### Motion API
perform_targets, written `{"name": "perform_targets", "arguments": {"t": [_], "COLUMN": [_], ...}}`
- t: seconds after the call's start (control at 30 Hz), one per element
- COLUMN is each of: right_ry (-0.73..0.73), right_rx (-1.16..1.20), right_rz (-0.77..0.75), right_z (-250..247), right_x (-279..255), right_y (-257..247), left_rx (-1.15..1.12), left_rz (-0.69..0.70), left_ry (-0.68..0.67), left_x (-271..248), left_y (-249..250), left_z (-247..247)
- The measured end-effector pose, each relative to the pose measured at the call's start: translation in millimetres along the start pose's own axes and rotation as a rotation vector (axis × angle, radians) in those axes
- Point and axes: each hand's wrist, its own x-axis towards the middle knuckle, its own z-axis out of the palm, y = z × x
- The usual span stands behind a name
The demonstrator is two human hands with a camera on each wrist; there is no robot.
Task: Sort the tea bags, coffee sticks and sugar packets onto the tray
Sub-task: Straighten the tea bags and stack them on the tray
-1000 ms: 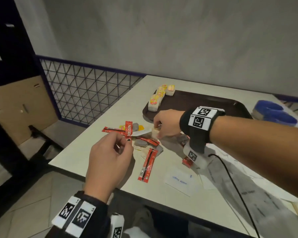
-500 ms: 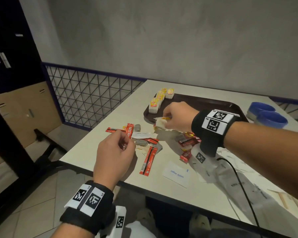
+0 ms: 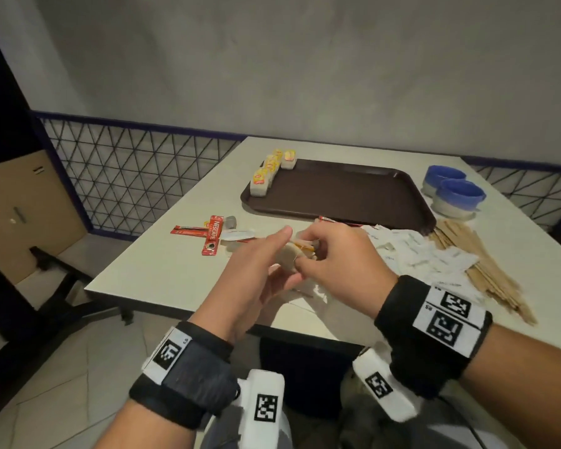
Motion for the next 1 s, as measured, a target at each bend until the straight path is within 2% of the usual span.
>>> {"name": "perform_targets", "arguments": {"t": [0.13,0.23,0.43,0.67,0.8,1.0], "right_ry": [-0.017,-0.012,0.038,0.03,0.038,0.13], "right_rx": [0.113,0.334,0.766,0.877,0.982,1.094], "right_rz": [0.077,0.205,0.297,0.262,0.296,0.34], "right_z": [7,18,23,25,23,17], "right_x": [-14,-25,-38,-43,-44,-46], "right_y": [6,13,14,22,23,32], "left_rx": [0.148,0.186,0.237,0.192,0.079,-0.086], "left_rz": [0.036,0.057,0.093,0.053,-0.001,-0.013], "left_ry": [-0.006,-0.015,-0.024,0.022,0.042,0.086], "left_x": [6,5,2,7,8,12], "left_y": [-15,-22,-23,-25,-25,-25], "left_z": [-4,-6,-6,-7,-4,-1]}}
